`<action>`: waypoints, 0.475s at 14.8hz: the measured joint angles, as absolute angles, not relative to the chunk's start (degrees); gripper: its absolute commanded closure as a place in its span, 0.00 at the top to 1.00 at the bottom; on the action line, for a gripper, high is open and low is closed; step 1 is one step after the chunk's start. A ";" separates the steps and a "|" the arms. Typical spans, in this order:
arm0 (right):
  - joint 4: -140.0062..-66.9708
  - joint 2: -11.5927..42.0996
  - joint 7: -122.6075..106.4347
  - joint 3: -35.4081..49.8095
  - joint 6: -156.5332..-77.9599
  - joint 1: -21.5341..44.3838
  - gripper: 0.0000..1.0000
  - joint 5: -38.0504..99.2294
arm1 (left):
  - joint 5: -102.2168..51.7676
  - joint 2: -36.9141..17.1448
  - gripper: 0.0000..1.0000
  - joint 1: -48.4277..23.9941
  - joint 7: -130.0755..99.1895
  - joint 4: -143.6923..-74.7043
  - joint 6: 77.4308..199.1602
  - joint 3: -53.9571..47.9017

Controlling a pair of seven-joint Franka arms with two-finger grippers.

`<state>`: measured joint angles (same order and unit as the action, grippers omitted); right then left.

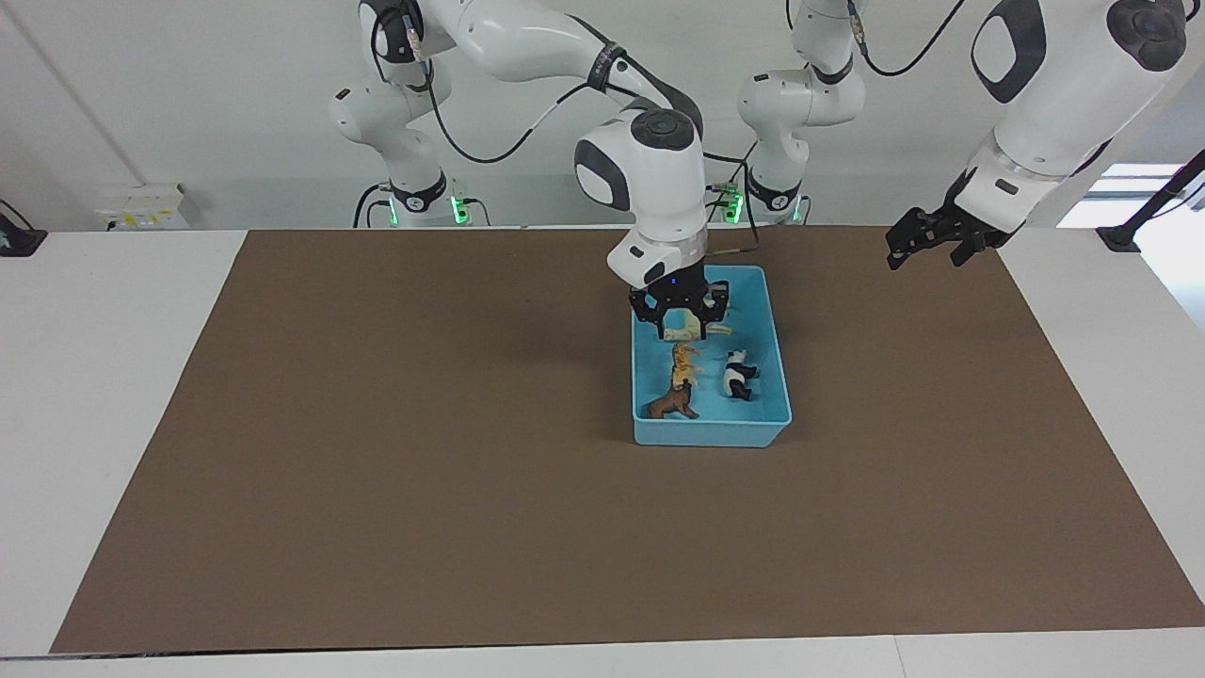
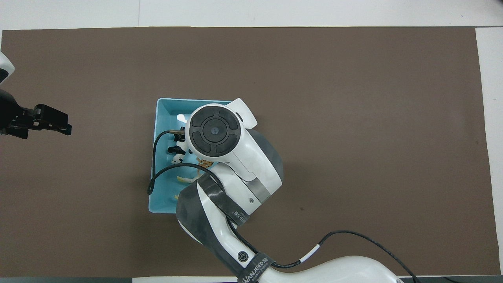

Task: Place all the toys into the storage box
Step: 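Lower the tan toy into the box with the right gripper and release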

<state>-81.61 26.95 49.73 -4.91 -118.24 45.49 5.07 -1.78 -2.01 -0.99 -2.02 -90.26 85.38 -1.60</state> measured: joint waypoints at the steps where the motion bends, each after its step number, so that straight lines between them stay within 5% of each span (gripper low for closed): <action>1: -81.51 26.74 49.73 -5.19 -116.89 45.41 1.00 4.19 | -1.78 -2.02 1.00 -0.99 -1.98 -90.36 86.59 -1.61; 7: -80.96 19.09 35.47 -6.65 -106.52 33.99 1.00 3.01 | -1.78 -2.02 1.00 -0.90 -1.96 -90.77 89.97 -1.52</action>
